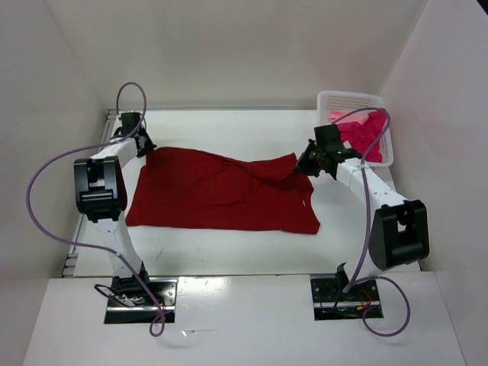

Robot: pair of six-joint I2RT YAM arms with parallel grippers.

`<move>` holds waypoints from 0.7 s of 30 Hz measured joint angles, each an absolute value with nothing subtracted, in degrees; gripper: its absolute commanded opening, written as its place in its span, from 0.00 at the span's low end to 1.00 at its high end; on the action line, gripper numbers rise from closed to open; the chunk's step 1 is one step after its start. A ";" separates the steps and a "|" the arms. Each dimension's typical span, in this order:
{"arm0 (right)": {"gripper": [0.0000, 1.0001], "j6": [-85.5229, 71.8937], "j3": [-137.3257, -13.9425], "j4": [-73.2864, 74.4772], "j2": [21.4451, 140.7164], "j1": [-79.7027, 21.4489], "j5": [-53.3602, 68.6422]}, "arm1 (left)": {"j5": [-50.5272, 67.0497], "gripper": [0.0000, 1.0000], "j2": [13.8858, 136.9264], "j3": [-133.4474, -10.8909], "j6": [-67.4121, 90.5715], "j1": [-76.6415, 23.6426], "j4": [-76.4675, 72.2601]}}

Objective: Fold and stack the t-shirts
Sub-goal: Grap the side of the flattened tshirt furthest away from the robot with both arms, then fold the other side of the tshirt into a rectangle

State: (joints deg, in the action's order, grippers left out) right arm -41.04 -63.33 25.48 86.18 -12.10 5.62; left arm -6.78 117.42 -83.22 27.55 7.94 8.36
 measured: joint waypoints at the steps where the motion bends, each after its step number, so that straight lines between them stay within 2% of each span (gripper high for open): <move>1: 0.00 -41.04 -63.33 25.84 85.83 -12.10 6.05 | -6.74 0.00 115.96 -82.67 27.65 7.94 8.65; 10: 0.00 -41.25 -63.49 28.43 75.21 -11.31 13.33 | -6.76 0.00 99.10 -77.30 28.75 8.04 9.02; 18: 0.00 -42.47 -66.92 29.83 68.51 -8.92 21.52 | -6.59 0.00 93.24 -73.79 28.75 8.51 9.38; 21: 0.00 -42.17 -60.40 27.47 65.63 -7.93 22.17 | -6.83 0.00 91.72 -69.24 28.81 8.62 8.71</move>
